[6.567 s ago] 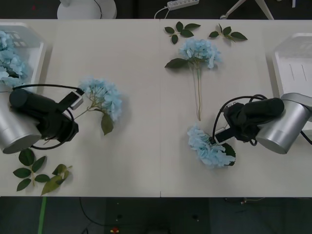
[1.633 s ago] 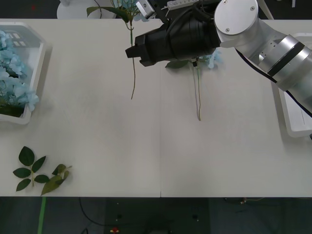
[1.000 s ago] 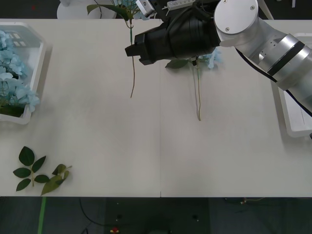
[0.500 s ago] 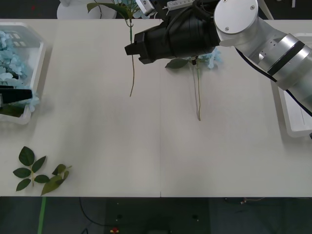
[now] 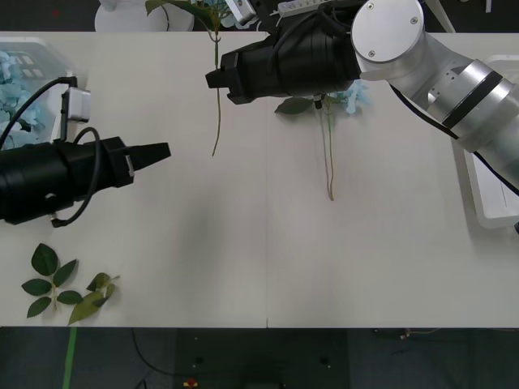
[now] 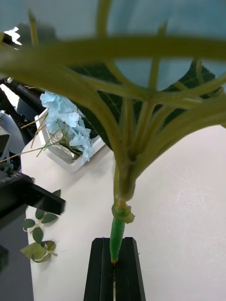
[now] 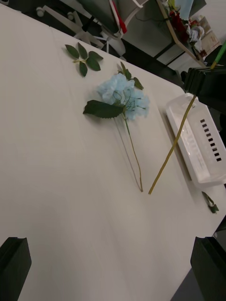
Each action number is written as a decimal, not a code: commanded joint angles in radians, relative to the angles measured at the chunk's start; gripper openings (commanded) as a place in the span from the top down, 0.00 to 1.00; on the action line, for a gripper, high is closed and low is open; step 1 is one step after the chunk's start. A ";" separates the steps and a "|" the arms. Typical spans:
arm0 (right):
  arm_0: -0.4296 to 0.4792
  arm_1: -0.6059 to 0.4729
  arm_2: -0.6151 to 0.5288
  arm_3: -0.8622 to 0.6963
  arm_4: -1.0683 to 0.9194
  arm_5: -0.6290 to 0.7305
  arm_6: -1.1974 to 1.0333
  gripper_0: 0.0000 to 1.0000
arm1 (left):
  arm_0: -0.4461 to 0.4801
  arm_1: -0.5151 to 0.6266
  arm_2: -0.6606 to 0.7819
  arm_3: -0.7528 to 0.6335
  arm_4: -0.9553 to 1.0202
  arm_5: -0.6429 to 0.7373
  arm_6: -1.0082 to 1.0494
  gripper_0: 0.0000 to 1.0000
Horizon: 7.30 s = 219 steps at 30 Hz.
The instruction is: Place the red flowers into the right box and the blue flowers into the left box. If a person shows an open palm, hand one flower to the person first, then continue sorting.
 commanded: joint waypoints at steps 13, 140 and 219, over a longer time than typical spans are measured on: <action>-0.059 0.022 0.011 -0.009 0.008 -0.011 -0.038 1.00 | -0.288 -0.219 -0.235 0.094 -0.397 -0.101 0.296 0.00; -0.151 0.288 -0.009 0.870 0.767 -0.102 -0.346 0.01 | -0.091 0.345 0.247 0.085 -0.641 0.388 0.437 0.00; 0.086 -0.271 0.043 -0.383 0.022 -0.203 -0.149 1.00 | 0.148 0.029 0.069 0.068 0.469 0.239 -0.942 0.00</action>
